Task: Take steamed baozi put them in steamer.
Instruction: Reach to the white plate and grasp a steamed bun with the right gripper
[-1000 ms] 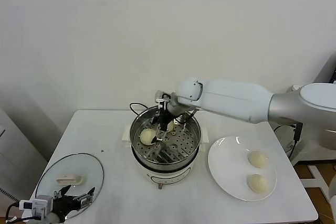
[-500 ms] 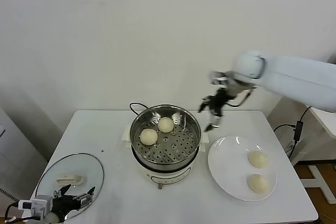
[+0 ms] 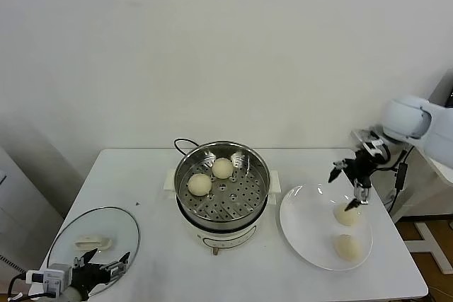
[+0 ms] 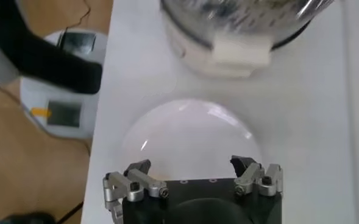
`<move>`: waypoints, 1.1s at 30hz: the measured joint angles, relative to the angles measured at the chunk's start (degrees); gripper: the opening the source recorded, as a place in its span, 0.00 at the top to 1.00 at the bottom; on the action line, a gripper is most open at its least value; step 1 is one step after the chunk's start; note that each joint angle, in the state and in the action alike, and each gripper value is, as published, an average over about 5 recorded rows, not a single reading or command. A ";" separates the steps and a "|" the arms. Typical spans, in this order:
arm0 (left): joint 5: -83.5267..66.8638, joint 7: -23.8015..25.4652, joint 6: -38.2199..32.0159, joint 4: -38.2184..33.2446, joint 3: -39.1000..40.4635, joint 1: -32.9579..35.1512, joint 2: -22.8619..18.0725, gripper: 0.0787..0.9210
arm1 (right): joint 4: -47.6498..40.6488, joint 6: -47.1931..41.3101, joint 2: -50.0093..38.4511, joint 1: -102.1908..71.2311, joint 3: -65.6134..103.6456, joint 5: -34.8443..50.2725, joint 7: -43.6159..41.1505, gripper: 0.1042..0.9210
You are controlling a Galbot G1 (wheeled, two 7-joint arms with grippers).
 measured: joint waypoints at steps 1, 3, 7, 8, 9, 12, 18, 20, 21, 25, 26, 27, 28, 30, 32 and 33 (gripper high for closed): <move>0.03 0.00 0.01 0.00 0.05 -0.02 -0.01 0.12 | -0.06 0.37 -0.32 -1.15 0.77 -0.92 -0.04 0.12; 0.07 0.00 0.03 0.00 0.14 -0.07 -0.02 0.12 | -0.26 1.02 -0.82 -3.47 2.31 -2.64 -0.05 0.12; 0.09 -0.01 0.06 0.15 0.25 -0.16 -0.01 0.12 | -0.84 2.03 -1.38 -8.33 5.51 -5.74 0.20 0.12; 0.09 -0.01 0.07 0.20 0.27 -0.17 0.00 0.12 | -0.98 2.23 -1.46 -9.61 6.36 -6.43 0.29 0.12; 0.09 -0.01 0.07 0.26 0.27 -0.17 0.01 0.12 | -1.12 2.42 -1.52 -10.91 7.24 -7.10 0.40 0.12; 0.10 -0.01 0.07 0.35 0.28 -0.15 0.06 0.12 | -1.45 2.86 -1.65 -14.78 9.96 -9.03 0.75 0.12; 0.10 -0.01 0.09 0.46 0.37 -0.16 0.10 0.12 | -2.25 3.42 -1.72 -21.60 15.07 -12.26 1.58 0.12; 0.12 -0.01 0.10 0.46 0.42 -0.17 0.09 0.12 | -2.57 3.54 -1.67 -23.50 16.53 -13.21 1.88 0.12; 0.12 -0.01 0.11 0.46 0.43 -0.17 0.09 0.12 | -2.71 3.58 -1.63 -24.39 17.20 -13.62 2.03 0.12; 0.16 -0.01 0.10 0.46 0.43 -0.16 0.06 0.12 | -3.26 3.72 -1.41 -27.59 19.66 -15.05 2.67 0.12; 0.17 -0.01 0.10 0.46 0.42 -0.16 0.05 0.12 | -3.40 3.76 -1.34 -28.34 20.25 -15.40 2.84 0.12; 0.18 -0.01 0.10 0.46 0.41 -0.14 0.03 0.12 | -3.55 3.79 -1.28 -29.07 20.80 -15.72 2.99 0.12; 0.20 -0.01 0.10 0.46 0.40 -0.13 0.02 0.12 | -3.69 3.83 -1.21 -29.77 21.33 -16.05 3.14 0.12; 0.28 -0.01 0.10 0.46 0.39 -0.10 -0.01 0.12 | -3.93 3.89 -1.10 -31.07 22.29 -16.63 3.40 0.12; 0.39 -0.01 0.10 0.47 0.39 -0.11 -0.02 0.12 | -4.18 3.96 -0.97 -32.27 23.12 -17.19 3.64 0.12; 0.45 -0.01 0.10 0.48 0.39 -0.13 -0.03 0.12 | -4.31 3.99 -0.90 -32.80 23.48 -17.45 3.74 0.12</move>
